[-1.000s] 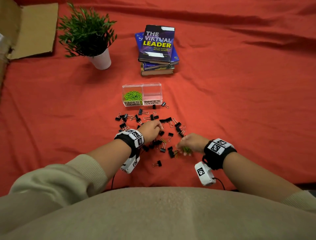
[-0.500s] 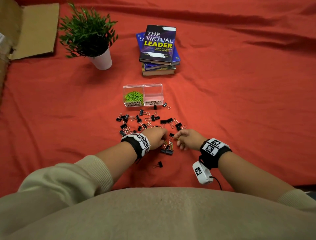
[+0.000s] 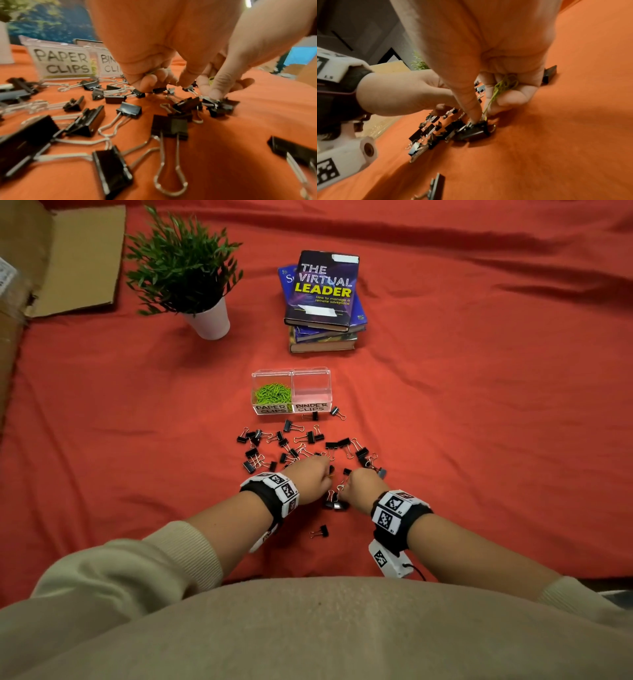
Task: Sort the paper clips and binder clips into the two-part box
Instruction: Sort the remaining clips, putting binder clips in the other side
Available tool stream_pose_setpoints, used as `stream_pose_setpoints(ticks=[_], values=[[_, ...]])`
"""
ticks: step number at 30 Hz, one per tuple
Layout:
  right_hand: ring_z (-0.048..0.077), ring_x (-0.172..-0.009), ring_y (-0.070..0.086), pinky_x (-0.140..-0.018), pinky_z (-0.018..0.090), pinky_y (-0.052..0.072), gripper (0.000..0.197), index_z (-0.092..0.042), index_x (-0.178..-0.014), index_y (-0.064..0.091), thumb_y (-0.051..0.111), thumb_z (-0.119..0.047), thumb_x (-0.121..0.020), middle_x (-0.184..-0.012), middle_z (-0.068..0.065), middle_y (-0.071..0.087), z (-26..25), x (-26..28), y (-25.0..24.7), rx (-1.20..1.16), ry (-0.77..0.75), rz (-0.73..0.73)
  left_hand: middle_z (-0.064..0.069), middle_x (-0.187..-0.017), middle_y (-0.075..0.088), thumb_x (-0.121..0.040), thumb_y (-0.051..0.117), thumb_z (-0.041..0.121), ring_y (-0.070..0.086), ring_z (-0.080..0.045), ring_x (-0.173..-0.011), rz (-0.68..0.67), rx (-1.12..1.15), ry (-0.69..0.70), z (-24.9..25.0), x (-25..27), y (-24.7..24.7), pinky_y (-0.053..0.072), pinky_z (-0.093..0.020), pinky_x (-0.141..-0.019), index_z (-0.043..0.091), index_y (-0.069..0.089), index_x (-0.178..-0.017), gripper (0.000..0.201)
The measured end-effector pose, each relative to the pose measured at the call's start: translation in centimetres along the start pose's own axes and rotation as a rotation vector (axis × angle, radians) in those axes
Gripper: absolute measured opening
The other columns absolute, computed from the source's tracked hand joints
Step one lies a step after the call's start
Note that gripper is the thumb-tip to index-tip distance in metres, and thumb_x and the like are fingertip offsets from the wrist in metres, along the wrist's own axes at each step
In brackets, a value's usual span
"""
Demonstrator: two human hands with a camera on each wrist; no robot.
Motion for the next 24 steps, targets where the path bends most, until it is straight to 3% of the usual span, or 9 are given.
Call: stream_pose_setpoints(ticks=[2, 5, 7, 11, 13, 16, 20, 22, 24], values=[[0.033, -0.095, 0.06, -0.081, 0.033, 0.045, 0.022, 0.0, -0.091, 0.064, 0.054, -0.019, -0.089, -0.09, 0.018, 0.063, -0.4, -0.2, 0.1, 0.019, 0.015, -0.015, -0.009, -0.09, 0.057, -0.088, 0.05, 0.017, 0.054, -0.026, -0.082, 0.067, 0.098, -0.046, -0.4, 0.1, -0.7, 0.039, -0.031, -0.069, 0.01, 0.052, -0.092, 0.008], [0.028, -0.062, 0.047, -0.073, 0.031, 0.042, 0.036, -0.008, -0.054, 0.039, 0.045, -0.012, -0.09, -0.056, 0.008, 0.041, -0.5, -0.3, 0.3, 0.065, 0.059, -0.007, -0.006, -0.078, 0.058, -0.086, 0.051, 0.018, 0.052, -0.022, -0.07, 0.122, 0.221, -0.122, -1.2, 0.2, -1.4, 0.041, -0.032, -0.062, 0.012, 0.052, -0.084, 0.006], [0.02, -0.051, 0.032, -0.067, 0.031, 0.04, 0.039, -0.013, -0.054, 0.028, 0.04, -0.012, -0.091, -0.056, 0.005, 0.031, -0.7, -0.2, 0.1, 0.112, 0.058, -0.076, -0.004, -0.075, 0.058, -0.086, 0.051, 0.017, 0.052, -0.02, -0.066, 0.135, 0.276, -0.146, -1.6, 0.3, -1.6, 0.041, -0.032, -0.058, 0.011, 0.052, -0.084, 0.006], [0.012, -0.052, 0.03, -0.057, 0.024, 0.038, 0.035, -0.018, -0.058, 0.033, 0.045, -0.013, -0.09, -0.058, 0.001, 0.034, -0.2, -0.3, -1.1, -0.029, 0.052, -0.118, 0.005, -0.071, 0.052, -0.087, 0.052, 0.012, 0.047, -0.012, -0.06, 0.132, 0.369, -0.153, -1.5, 0.5, -1.8, 0.035, -0.023, -0.051, 0.013, 0.052, -0.088, 0.002], [0.007, -0.049, 0.04, -0.049, 0.019, 0.036, 0.028, -0.017, -0.06, 0.048, 0.058, -0.016, -0.086, -0.053, -0.002, 0.047, 0.6, -0.5, -1.6, -0.224, 0.028, -0.065, 0.007, -0.072, 0.052, -0.089, 0.048, 0.01, 0.047, -0.009, -0.059, 0.113, 0.44, -0.152, -1.3, 0.5, -1.7, 0.034, -0.022, -0.05, 0.015, 0.054, -0.093, 0.009], [0.008, -0.045, 0.049, -0.049, 0.019, 0.042, 0.019, -0.016, -0.065, 0.06, 0.064, -0.011, -0.083, -0.056, 0.0, 0.06, 0.8, -0.7, -2.1, -0.46, -0.027, -0.04, 0.002, -0.076, 0.056, -0.091, 0.044, 0.009, 0.046, -0.01, -0.058, 0.076, 0.465, -0.149, -0.9, 0.6, -1.6, 0.036, -0.023, -0.052, 0.012, 0.058, -0.097, 0.016], [0.011, -0.048, 0.053, -0.045, 0.02, 0.043, 0.018, -0.013, -0.078, 0.063, 0.052, -0.004, -0.089, -0.069, 0.007, 0.064, 0.7, -1.4, -2.5, -0.664, -0.005, -0.047, -0.009, -0.094, 0.067, -0.093, 0.043, 0.016, 0.06, -0.023, -0.079, 0.047, 0.314, -0.146, -1.1, 0.7, -1.4, 0.051, -0.033, -0.072, 0.007, 0.06, -0.096, 0.019], [0.009, -0.047, 0.051, -0.041, 0.018, 0.04, 0.024, -0.011, -0.078, 0.062, 0.043, -0.005, -0.093, -0.065, 0.002, 0.061, 0.7, -1.4, -2.9, -0.653, 0.015, -0.033, -0.01, -0.095, 0.067, -0.093, 0.042, 0.019, 0.062, -0.028, -0.085, 0.034, 0.219, -0.124, -1.4, 0.7, -1.1, 0.053, -0.04, -0.076, 0.01, 0.058, -0.097, 0.019], [0.011, -0.052, 0.051, -0.045, 0.019, 0.043, 0.021, -0.007, -0.076, 0.064, 0.048, -0.01, -0.091, -0.064, 0.003, 0.062, 0.7, -1.2, -3.0, -0.477, -0.005, 0.01, -0.009, -0.095, 0.068, -0.092, 0.042, 0.022, 0.063, -0.029, -0.085, 0.029, 0.108, -0.076, -1.3, 0.7, -0.9, 0.053, -0.04, -0.074, 0.014, 0.056, -0.102, 0.019]])
Point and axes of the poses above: each hand's wrist, its own x-axis away from the middle knuckle, its own y-axis out of the palm, z = x × y, the point moved 3 cm from there along -x, towards the middle knuckle
